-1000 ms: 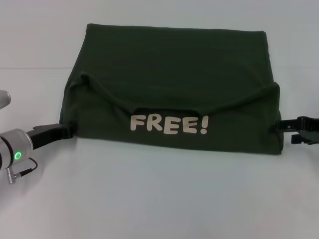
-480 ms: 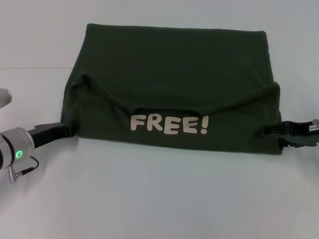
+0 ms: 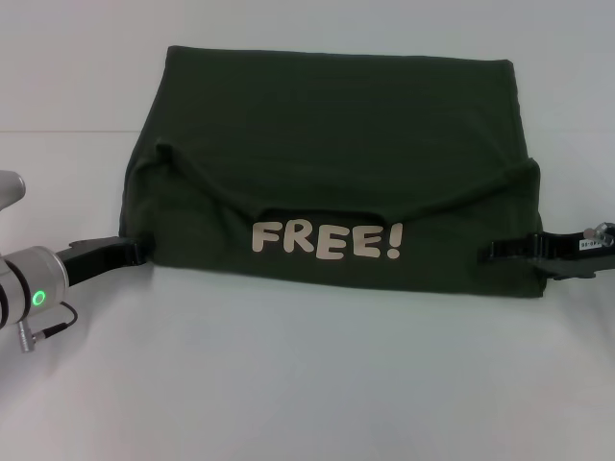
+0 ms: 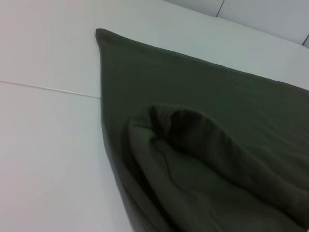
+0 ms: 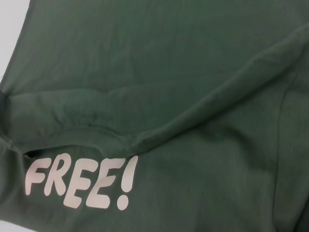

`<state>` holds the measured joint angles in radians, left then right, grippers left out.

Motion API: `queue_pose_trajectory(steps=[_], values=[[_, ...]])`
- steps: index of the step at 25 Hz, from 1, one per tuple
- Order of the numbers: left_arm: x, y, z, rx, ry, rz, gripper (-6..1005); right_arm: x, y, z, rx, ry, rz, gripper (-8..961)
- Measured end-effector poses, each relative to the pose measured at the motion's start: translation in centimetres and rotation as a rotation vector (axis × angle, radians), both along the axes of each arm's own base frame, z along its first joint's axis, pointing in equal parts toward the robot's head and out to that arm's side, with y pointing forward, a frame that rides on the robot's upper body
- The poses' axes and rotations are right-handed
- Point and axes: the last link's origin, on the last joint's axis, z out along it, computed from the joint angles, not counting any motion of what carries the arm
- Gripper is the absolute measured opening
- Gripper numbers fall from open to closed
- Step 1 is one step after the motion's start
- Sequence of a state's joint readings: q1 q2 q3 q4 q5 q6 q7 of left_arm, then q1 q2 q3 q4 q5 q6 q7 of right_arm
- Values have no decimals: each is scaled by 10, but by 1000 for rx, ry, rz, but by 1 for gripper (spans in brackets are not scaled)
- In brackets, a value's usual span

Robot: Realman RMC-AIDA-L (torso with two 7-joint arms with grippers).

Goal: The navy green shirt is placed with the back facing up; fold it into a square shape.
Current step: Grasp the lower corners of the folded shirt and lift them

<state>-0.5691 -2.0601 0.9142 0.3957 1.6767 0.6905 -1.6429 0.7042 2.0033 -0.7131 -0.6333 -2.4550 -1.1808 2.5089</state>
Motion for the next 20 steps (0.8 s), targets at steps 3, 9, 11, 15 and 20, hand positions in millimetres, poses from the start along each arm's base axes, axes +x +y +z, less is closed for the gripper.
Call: queue_pose_trajectory(steps=[3,9,11,15,20], values=[[0,0,0,0,0,0,81,0,0,-1,1,-4,1,920],[0,0,-1,-1,-1,-1,80,0,1,-5,7,-8,0,899],[0,0,-1,-1,0,-1,81,-1,1,-6,7,-13,8,879],[0,0,-1,-1,0,-1,81,-1,2,-8,8,-20,20,813],[1,0,-1,-2,0,-1,80,-2,2,-10,3,-27,24,730]])
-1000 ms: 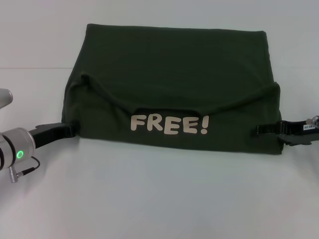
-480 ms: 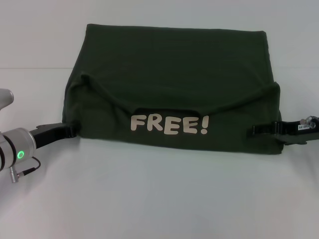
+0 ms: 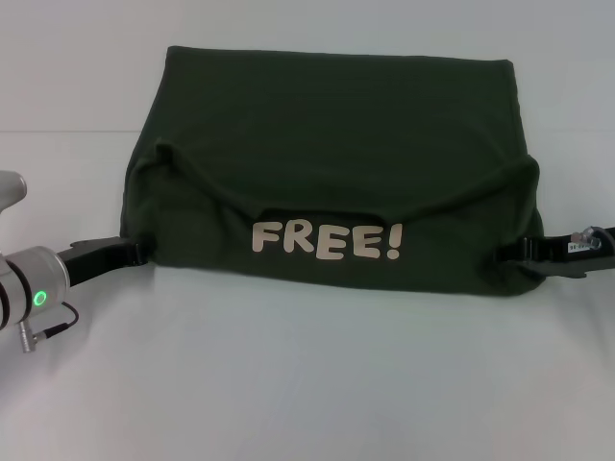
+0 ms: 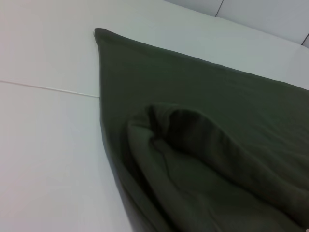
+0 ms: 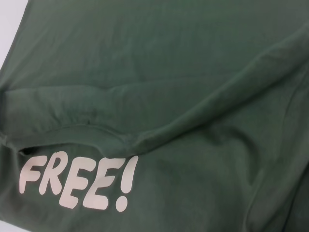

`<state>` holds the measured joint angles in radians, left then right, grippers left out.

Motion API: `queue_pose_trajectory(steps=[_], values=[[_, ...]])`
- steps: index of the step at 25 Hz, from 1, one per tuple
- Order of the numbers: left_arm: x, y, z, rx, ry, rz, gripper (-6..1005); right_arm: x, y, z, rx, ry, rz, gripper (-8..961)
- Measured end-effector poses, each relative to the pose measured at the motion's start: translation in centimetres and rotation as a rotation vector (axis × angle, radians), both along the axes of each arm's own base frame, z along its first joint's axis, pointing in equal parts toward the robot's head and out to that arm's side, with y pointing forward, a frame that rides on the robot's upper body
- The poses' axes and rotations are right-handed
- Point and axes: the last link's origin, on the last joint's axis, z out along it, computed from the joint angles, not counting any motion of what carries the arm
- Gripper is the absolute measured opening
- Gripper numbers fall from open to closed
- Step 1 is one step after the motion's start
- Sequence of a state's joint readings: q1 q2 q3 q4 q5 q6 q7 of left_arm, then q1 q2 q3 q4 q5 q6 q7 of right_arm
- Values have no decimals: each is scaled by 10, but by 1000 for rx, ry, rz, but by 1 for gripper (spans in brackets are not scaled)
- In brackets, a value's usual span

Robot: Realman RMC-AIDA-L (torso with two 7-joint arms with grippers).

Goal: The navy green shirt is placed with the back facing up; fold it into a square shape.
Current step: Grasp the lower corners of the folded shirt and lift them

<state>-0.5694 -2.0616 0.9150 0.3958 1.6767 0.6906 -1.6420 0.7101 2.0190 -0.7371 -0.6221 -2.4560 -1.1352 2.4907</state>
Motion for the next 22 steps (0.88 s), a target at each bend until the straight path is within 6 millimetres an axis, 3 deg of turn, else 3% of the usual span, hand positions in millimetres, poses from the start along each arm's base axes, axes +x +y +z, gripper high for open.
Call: queue_pose_trajectory(steps=[7,15,22], values=[[1,0,0,-1,-1,-2,80,0,1,1,2,-1,0,472],[1,0,1,-6,-7,-9,81,2,0,1,-1,-20,4,31],[2,1,6,-17,-29,-22,81,5,0,5,0,-32,8,26]])
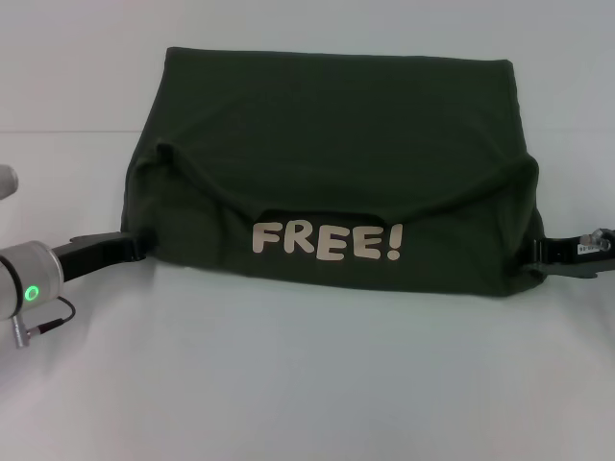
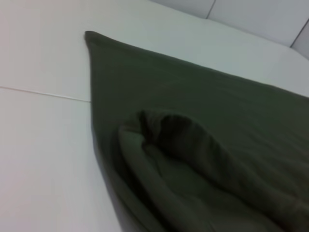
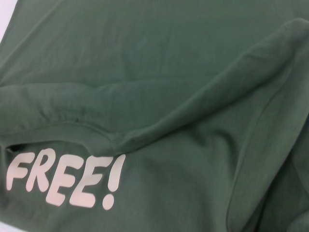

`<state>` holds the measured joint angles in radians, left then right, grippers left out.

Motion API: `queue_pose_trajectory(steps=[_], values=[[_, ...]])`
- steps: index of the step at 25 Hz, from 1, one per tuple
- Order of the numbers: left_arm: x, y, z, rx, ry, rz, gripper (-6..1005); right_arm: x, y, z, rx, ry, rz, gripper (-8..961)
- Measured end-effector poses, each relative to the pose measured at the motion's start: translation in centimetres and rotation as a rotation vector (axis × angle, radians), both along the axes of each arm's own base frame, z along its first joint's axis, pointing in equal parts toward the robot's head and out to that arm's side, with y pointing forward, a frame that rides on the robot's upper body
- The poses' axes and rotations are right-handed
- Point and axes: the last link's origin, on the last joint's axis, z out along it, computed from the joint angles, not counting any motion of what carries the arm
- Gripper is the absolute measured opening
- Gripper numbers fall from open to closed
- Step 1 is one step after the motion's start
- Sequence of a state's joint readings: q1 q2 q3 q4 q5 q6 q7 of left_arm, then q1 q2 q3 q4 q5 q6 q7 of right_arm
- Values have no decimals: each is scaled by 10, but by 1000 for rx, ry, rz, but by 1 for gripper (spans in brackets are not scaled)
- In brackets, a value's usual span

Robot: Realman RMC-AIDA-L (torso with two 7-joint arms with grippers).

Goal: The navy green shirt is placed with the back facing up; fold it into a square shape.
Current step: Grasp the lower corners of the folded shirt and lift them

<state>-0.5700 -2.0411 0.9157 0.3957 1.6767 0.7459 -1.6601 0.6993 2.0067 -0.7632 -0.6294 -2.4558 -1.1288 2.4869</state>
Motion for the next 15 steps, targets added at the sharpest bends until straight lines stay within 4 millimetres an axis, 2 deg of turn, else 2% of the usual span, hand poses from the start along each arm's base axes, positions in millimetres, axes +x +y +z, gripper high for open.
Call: queue_pose_trajectory(steps=[8,15], values=[[0,-9,27,-126,-115,-5,81,1,-18,7,-131,19,32,26],[7,-20,47,-296,-113,24,80,1,-41,16,-270,35,79,27]])
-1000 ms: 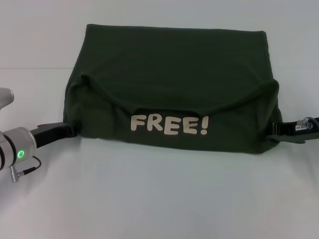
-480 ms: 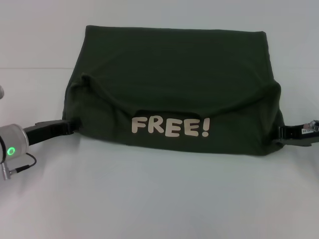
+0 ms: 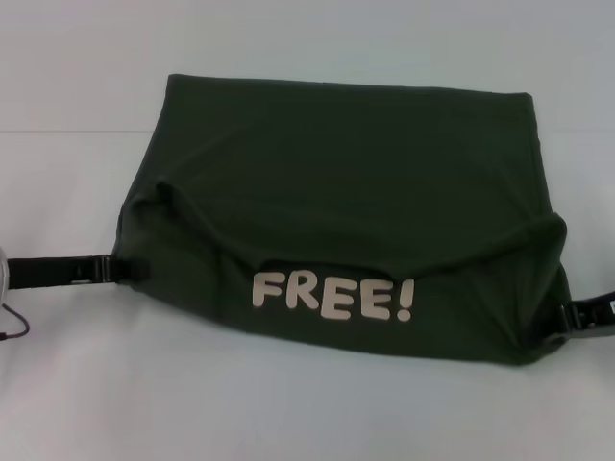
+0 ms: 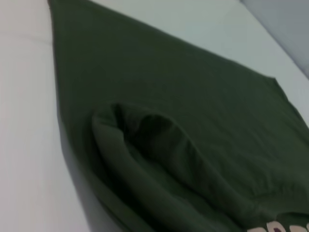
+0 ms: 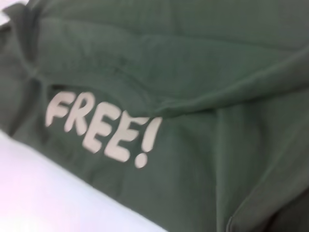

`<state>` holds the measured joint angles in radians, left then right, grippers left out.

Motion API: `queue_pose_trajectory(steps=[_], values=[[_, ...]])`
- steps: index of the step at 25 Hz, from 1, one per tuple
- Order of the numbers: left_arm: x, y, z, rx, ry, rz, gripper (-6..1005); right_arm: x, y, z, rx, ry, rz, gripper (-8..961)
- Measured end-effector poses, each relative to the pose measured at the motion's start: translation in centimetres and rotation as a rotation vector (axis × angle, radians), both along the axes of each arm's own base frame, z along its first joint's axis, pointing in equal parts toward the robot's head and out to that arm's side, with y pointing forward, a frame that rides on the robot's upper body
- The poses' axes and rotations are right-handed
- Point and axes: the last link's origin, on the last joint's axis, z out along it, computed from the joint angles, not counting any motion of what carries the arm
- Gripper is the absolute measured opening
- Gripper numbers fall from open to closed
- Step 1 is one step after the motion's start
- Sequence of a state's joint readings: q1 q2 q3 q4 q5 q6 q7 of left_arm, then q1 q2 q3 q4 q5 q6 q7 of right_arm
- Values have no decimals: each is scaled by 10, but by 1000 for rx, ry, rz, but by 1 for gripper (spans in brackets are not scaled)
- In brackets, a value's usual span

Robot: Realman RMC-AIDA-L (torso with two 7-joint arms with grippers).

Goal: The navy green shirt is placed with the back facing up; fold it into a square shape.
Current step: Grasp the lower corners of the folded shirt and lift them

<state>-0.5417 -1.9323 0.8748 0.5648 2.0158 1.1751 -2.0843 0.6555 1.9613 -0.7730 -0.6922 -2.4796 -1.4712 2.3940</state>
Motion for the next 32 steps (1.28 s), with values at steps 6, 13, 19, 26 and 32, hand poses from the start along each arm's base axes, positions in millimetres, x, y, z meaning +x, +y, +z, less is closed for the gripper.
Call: queue_pose_trajectory(steps=[6,13,19,26,32], values=[[-3,-19,18,-142,8,29,80,2,-16,1,-113,-15,33,27],[-16,-50,30,-271,-10,73,81,3,-30,-2,-219,-42,93,27],[-20,-73,32,-380,-11,85,81,2,-36,3,-273,-39,124,26],[-16,-87,36,-482,-36,64,81,0,-44,-1,-355,-42,168,30],[-12,-92,36,-542,-39,54,80,-1,-56,-9,-448,-46,206,37]])
